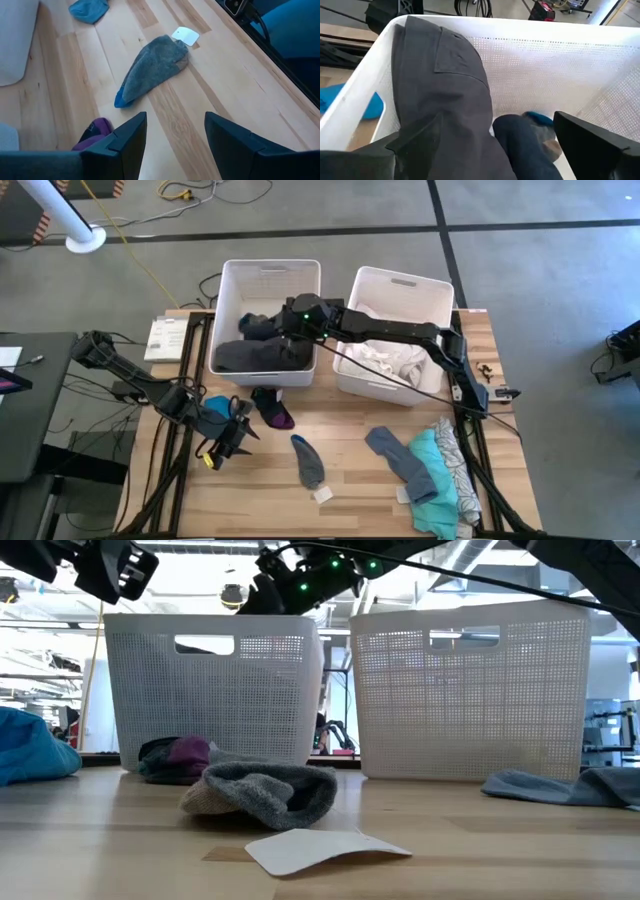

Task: Sort clothes
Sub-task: Put the rolled blue pants into the left white bin

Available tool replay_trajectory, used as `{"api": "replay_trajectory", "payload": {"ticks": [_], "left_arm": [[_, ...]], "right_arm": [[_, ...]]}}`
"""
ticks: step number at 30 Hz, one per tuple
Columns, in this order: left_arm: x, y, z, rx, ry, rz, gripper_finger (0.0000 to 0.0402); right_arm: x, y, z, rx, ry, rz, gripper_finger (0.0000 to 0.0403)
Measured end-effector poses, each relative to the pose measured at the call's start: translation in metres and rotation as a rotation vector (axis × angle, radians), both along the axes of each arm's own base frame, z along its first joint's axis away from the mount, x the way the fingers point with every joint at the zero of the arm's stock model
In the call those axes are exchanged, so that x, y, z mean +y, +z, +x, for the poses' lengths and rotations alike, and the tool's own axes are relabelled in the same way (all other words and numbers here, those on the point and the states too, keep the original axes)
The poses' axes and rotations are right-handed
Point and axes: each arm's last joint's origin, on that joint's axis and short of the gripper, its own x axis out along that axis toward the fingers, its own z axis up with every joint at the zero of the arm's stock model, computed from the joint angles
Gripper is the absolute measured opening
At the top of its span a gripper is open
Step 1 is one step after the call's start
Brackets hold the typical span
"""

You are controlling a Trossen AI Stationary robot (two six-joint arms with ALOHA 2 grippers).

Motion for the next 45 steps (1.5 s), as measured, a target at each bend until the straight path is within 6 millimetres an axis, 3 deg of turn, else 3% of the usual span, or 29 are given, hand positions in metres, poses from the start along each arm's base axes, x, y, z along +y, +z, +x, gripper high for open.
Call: {"api": "replay_trajectory", "payload": {"ticks": [6, 12, 22, 27, 34, 45], "left_arm": [[0.001, -0.003, -0.002, 0.032, 0.001, 0.017, 0.0195], [0.006, -0.001, -0.011, 0.066, 0.007, 0.028, 0.0195], [0.026, -0.003, -0.046, 0.254, 0.106, 0.030, 0.0194], [0.023, -0.004, -0.053, 0.292, 0.081, 0.011, 0.0194], [0.017, -0.014, -0.054, 0.411, 0.127, 0.032, 0.0195], [-0.007, -0.046, -0.036, 0.587, 0.127, 0.205, 0.0207]], "right_arm": [[0.006, 0.010, -0.002, -0.031, 0.013, -0.015, 0.0386], [0.024, 0.036, -0.010, -0.082, 0.052, -0.055, 0.0379], [0.070, 0.080, -0.039, -0.066, 0.141, -0.065, 0.0379], [0.097, 0.092, -0.055, -0.011, 0.203, -0.056, 0.0379], [0.131, 0.099, -0.073, 0.074, 0.285, -0.044, 0.0379], [0.178, 0.087, -0.082, 0.215, 0.347, -0.023, 0.0379]]}}
